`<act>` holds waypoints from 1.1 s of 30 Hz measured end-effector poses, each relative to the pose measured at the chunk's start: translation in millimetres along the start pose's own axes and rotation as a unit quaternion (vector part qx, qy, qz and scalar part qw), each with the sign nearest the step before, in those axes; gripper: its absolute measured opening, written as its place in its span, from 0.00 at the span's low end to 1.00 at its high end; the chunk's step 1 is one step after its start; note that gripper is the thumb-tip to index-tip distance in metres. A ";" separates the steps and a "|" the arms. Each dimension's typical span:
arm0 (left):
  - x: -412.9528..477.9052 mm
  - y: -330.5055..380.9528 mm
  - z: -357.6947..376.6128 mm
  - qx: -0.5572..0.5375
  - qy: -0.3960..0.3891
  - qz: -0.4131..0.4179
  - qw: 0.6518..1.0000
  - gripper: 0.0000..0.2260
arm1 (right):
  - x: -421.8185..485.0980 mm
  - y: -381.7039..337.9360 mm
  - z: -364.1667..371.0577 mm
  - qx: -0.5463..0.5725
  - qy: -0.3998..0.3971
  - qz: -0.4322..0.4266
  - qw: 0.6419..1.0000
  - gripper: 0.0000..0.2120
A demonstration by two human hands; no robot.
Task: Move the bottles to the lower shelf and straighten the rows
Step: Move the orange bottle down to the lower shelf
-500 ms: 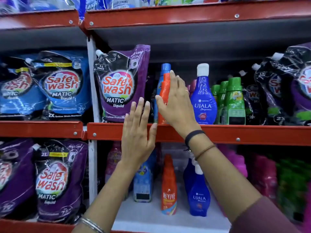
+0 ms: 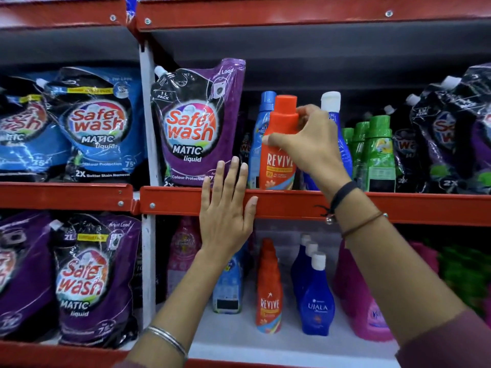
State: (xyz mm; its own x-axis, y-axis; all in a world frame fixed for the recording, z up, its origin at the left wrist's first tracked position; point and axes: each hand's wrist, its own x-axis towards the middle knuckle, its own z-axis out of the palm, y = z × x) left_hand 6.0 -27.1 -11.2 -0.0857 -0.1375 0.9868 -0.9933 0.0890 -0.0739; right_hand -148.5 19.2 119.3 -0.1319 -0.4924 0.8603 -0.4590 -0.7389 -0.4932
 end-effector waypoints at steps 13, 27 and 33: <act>-15.9 23.3 2.2 -0.031 -0.008 -0.043 0.999 0.24 | -54.4 23.6 -70.3 0.109 -0.111 0.054 0.986 0.30; -19.3 24.7 -0.9 -0.032 -0.028 -0.045 0.998 0.24 | -161.2 132.0 -14.0 0.028 -0.207 0.191 0.959 0.31; -19.8 24.3 0.8 -0.026 -0.023 -0.043 0.998 0.24 | -192.4 155.2 22.0 -0.014 -0.185 0.207 0.961 0.31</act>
State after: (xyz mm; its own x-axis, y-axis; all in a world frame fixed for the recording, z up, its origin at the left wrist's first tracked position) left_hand -16.4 -23.0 -32.6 -0.0045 -0.1912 0.9815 -0.9918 0.1264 0.0200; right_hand -175.0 -10.8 -125.6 0.0095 -0.8751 0.4839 -0.4582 -0.4339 -0.7757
